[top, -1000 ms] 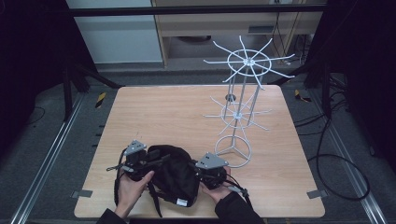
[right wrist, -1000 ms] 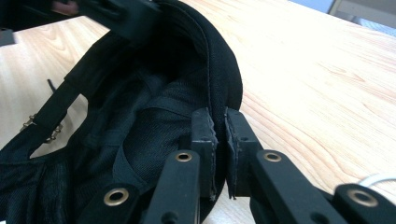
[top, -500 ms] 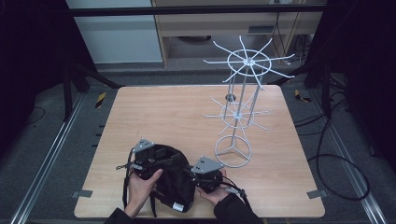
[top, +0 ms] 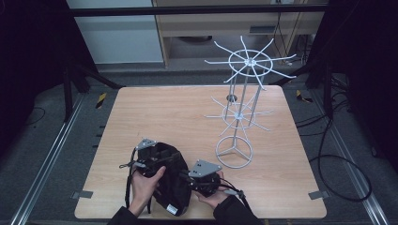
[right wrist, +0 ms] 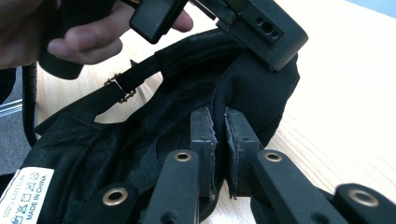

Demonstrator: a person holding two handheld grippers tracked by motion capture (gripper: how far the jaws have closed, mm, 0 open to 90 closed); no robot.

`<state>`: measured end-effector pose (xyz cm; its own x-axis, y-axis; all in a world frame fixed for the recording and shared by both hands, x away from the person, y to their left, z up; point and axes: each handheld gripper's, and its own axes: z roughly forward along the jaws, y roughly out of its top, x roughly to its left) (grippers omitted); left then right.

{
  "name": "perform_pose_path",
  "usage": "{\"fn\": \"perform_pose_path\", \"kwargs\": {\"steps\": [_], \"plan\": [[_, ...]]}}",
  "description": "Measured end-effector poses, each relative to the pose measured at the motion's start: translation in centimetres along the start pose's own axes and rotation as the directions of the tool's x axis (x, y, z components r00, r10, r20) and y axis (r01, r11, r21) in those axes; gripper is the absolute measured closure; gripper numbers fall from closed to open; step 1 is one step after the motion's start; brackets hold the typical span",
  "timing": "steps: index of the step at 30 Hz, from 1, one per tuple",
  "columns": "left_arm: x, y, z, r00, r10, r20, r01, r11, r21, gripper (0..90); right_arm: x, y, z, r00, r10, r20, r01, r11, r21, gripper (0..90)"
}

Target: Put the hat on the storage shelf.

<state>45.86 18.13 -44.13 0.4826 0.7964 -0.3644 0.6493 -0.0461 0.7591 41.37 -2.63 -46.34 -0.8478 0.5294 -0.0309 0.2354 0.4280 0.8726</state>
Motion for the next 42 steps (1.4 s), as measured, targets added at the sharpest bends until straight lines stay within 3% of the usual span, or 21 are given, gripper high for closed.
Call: {"fn": "perform_pose_path", "kwargs": {"steps": [6,9,15,17,18,23,26,29,30,37,42], "plan": [[-0.3,-0.1,0.2,1.0000,-0.006,0.004,0.006,0.9997,0.023,74.4,0.0,0.0,0.3,0.9999,0.010,0.000,-0.010,1.000,0.018,79.5],[-0.5,-0.2,0.1,0.9998,-0.002,0.017,0.001,0.9998,0.019,78.3,0.0,0.1,0.2,0.9996,0.021,-0.016,-0.021,1.000,0.004,75.5],[-0.7,0.4,-1.3,0.9980,-0.010,0.062,0.013,0.9992,-0.037,82.8,-0.3,0.9,-1.8,0.9954,0.053,-0.079,-0.058,0.997,-0.060,58.7],[-0.8,0.8,-2.2,0.9976,0.015,0.068,-0.010,0.9975,-0.070,83.4,-0.6,1.2,-2.8,0.9940,0.060,-0.091,-0.068,0.993,-0.094,57.4],[-1.0,1.0,-2.6,0.9969,0.021,0.076,-0.014,0.9960,-0.088,83.7,-0.9,1.5,-3.7,0.9955,0.057,-0.075,-0.066,0.990,-0.122,55.6],[-2.1,1.9,-4.7,0.9924,0.095,0.078,-0.081,0.9837,-0.160,83.9,-2.0,1.7,-5.1,0.9953,0.083,-0.049,-0.090,0.983,-0.158,52.8],[-3.1,2.3,-5.8,0.9846,0.157,0.078,-0.139,0.9698,-0.201,84.0,-2.4,1.3,-4.8,0.9928,0.108,-0.053,-0.114,0.984,-0.136,49.6],[-3.6,2.4,-6.0,0.9803,0.180,0.082,-0.158,0.9636,-0.215,84.1,-2.2,1.2,-4.3,0.9921,0.108,-0.064,-0.115,0.986,-0.119,48.1],[-4.0,2.4,-6.2,0.9751,0.205,0.084,-0.182,0.9563,-0.229,84.1,-2.0,1.1,-3.9,0.9920,0.104,-0.073,-0.111,0.988,-0.108,46.7],[-4.8,2.4,-6.6,0.9672,0.230,0.109,-0.197,0.9478,-0.251,84.1,-1.3,0.9,-2.8,0.9903,0.102,-0.094,-0.110,0.990,-0.088,45.2],[-5.6,2.3,-6.6,0.9554,0.261,0.139,-0.219,0.9407,-0.259,84.2,-1.2,1.0,-2.2,0.9866,0.098,-0.130,-0.113,0.987,-0.110,51.9]]}}
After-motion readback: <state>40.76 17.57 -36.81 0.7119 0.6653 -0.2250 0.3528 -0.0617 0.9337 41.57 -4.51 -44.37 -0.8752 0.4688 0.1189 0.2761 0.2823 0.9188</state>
